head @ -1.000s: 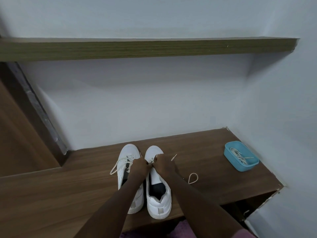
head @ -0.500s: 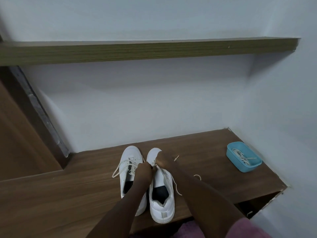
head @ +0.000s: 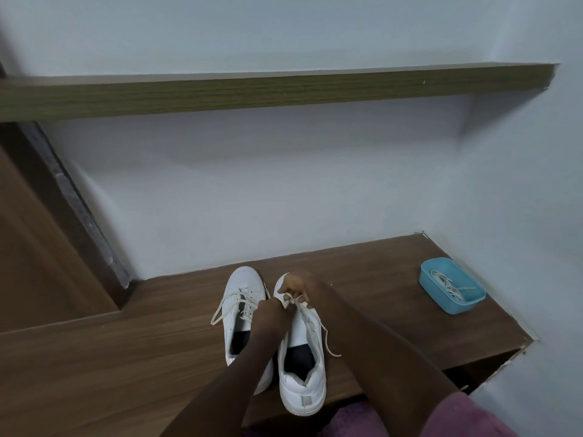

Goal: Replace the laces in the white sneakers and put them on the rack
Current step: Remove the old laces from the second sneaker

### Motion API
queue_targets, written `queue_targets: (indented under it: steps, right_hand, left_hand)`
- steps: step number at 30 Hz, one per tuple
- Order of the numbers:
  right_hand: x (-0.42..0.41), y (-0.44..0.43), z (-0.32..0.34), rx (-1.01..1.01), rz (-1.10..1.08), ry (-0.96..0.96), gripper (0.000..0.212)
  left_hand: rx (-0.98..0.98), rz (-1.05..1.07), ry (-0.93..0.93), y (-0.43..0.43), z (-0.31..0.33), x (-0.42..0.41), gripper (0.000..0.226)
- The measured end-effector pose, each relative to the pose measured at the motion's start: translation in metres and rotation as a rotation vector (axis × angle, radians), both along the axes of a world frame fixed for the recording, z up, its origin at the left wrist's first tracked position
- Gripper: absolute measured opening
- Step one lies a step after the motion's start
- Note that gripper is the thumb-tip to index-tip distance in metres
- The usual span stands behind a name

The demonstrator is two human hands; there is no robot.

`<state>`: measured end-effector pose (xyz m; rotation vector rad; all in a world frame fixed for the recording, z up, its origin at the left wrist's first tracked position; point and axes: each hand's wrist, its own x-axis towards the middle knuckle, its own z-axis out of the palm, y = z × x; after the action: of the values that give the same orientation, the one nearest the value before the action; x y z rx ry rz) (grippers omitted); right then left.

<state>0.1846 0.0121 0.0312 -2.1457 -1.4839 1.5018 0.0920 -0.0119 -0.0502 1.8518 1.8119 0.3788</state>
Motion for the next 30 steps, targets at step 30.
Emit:
queue_targets:
  steps: [30]
  right_hand:
    - [0.037, -0.003, -0.055, -0.139, -0.192, 0.129, 0.029]
  left_hand:
    - [0.291, 0.112, 0.199, 0.027, 0.010, -0.016, 0.026]
